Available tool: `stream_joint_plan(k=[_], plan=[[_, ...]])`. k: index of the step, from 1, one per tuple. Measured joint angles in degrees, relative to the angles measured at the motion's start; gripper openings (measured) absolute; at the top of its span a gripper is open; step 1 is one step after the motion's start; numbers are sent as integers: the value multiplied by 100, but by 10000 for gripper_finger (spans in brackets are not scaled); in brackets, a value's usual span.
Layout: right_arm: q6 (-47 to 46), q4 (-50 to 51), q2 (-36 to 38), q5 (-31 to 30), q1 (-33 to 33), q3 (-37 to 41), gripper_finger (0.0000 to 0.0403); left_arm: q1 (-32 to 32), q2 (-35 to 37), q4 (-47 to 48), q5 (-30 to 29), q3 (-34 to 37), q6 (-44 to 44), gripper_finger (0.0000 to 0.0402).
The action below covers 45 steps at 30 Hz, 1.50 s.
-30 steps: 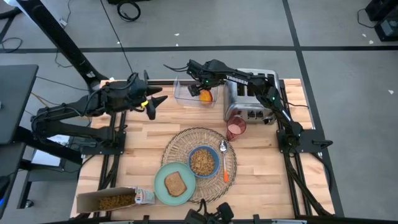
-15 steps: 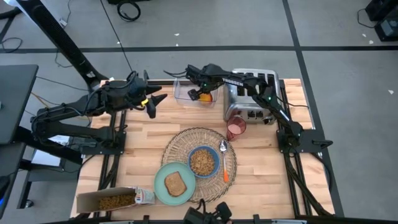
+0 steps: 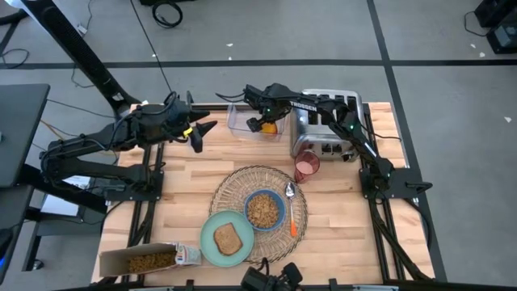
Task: Arrange a breakfast setting
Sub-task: Put the red apple to the top right of the blue bowl on the placemat
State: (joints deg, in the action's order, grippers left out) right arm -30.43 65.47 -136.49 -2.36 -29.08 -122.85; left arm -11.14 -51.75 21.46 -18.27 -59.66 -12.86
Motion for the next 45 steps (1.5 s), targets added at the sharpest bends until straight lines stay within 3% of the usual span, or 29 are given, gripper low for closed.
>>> stream_joint_plan(k=[9,28,40,45], plan=[[22,-112,-13,-8,-6,2,334,0,0,-56,-10,2,2,211],[64,-768,591,-143,-31,18,330,0,29,-72,-7,4,52,211],[716,-2127,1547,-122,292,13,329,15,872,-411,96,9,4,211],[1214,-2581,1822,-112,804,7,329,13,1182,-396,599,9,-44,211]])
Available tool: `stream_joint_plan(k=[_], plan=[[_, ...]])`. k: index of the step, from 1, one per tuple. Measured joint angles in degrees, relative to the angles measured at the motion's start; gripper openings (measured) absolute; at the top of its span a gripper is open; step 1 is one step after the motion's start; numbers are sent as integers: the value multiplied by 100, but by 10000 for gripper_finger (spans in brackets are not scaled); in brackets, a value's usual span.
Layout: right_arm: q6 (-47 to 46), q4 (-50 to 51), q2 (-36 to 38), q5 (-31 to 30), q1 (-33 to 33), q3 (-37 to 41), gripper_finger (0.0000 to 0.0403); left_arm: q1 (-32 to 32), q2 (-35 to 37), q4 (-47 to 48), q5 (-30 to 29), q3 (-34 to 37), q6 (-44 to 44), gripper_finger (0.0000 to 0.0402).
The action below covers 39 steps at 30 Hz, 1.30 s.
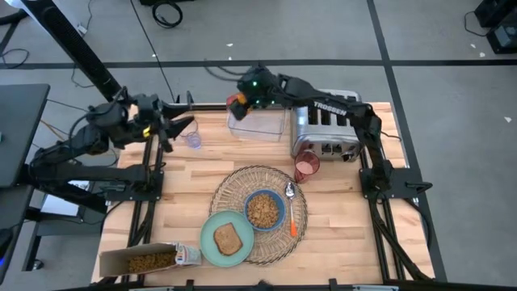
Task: Arrange a breakfast setting
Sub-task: Put the red apple to the top right of the blue bowl on the placemat
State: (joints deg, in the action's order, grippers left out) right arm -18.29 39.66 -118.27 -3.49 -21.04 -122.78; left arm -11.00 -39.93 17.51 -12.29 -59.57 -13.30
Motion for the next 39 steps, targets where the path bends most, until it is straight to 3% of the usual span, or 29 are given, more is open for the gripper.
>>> stream_joint_plan(k=[7,10,15,21,32,35,39], plan=[[360,-554,51,-305,1020,0,329,31,256,28,1240,0,-274,211],[491,-881,51,-676,1491,85,329,242,376,237,1409,0,-391,211],[656,-1463,50,-1193,2169,464,328,733,549,630,1343,-2,-590,211],[673,-2605,40,-1496,2670,1538,327,1191,545,865,1089,-2,-747,210],[846,-5395,51,-2001,2963,3701,327,1729,546,1905,406,32,-1017,210],[960,-6233,36,-2077,2948,4148,327,1833,671,1815,294,458,-1204,210],[1104,-6636,29,-2393,3016,4524,326,1904,964,1520,208,1327,-1669,210]])
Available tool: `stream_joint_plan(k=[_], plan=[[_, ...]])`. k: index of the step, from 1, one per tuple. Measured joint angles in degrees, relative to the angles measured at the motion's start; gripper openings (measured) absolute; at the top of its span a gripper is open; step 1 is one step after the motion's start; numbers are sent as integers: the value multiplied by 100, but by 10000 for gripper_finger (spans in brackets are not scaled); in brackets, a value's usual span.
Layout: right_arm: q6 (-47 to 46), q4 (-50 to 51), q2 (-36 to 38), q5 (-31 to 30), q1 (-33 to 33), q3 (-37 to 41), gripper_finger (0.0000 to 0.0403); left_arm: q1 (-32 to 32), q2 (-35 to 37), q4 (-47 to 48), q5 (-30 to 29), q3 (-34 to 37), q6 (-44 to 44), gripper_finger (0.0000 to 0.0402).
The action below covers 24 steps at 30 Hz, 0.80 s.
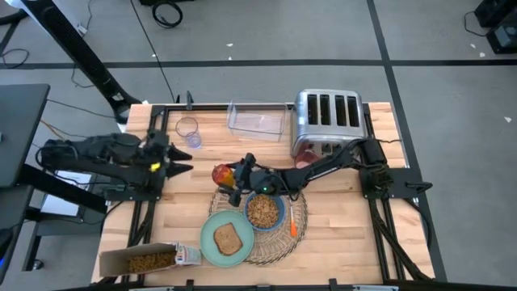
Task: Arrange a breakfast setting
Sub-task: Put the red apple to the top right of the blue bowl on the placemat
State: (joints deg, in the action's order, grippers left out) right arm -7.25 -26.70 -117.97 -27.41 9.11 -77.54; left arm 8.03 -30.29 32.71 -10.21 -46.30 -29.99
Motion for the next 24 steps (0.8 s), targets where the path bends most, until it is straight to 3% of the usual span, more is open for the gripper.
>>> stream_joint_plan(k=[5,14,24], plan=[[-48,-192,-10,-375,232,112,326,97,117,-531,-19,837,-241,210],[14,-53,-30,-771,299,132,326,392,81,-1069,-118,1704,-327,210],[-202,693,41,-85,155,126,326,649,11,-2549,-510,3051,39,212]])
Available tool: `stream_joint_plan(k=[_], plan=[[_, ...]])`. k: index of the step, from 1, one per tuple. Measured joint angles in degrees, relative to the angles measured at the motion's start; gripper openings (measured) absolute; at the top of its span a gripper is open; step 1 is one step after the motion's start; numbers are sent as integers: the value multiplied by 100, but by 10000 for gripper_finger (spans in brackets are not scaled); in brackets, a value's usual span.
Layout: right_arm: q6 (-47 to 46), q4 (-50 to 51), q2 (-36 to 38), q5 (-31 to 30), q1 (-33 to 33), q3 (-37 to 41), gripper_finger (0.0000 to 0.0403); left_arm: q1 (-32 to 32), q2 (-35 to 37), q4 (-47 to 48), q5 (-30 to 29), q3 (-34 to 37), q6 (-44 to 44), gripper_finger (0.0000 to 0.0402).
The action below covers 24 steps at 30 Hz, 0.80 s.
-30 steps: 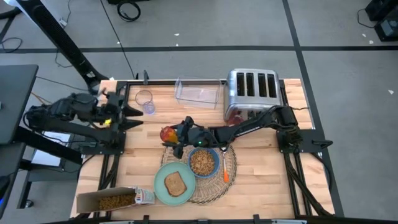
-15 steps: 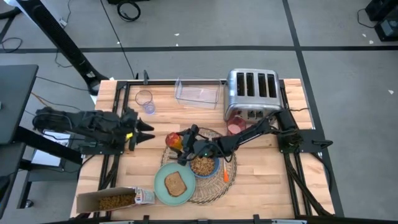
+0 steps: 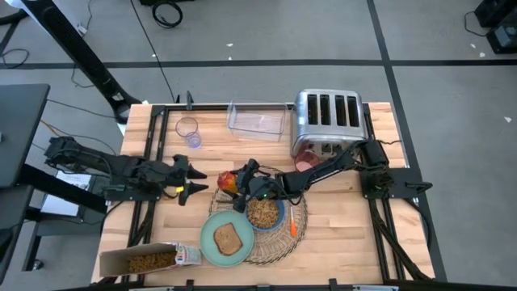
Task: Arrange a breakfast setting
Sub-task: Put the red apple to the top right of the blue bowl on the placemat
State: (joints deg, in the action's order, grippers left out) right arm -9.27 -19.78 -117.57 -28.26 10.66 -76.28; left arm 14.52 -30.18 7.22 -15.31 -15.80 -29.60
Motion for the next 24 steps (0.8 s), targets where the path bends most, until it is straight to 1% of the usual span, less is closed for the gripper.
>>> stream_joint_plan(k=[4,8,12,15,18,20,22,24], plan=[[105,308,-1,52,0,6,326,0,-21,-73,-58,323,73,226],[470,245,1,212,-53,1,326,16,-70,-165,-59,624,241,257],[783,213,-4,514,-130,1,326,53,-196,-1171,-92,1035,1062,289],[1058,150,-30,848,-183,1,326,50,-373,-1845,-165,1319,1675,302],[1290,-32,-32,1023,-223,1,326,46,-587,-2415,-166,1532,2119,305],[1438,-306,-32,1064,-253,1,326,46,-743,-2616,-157,1528,2278,305],[1466,-575,-32,1199,-294,1,326,44,-932,-2987,-160,1528,2426,305],[1450,-644,-32,1205,-325,-3,326,36,-1104,-3433,-162,1528,2473,305]])
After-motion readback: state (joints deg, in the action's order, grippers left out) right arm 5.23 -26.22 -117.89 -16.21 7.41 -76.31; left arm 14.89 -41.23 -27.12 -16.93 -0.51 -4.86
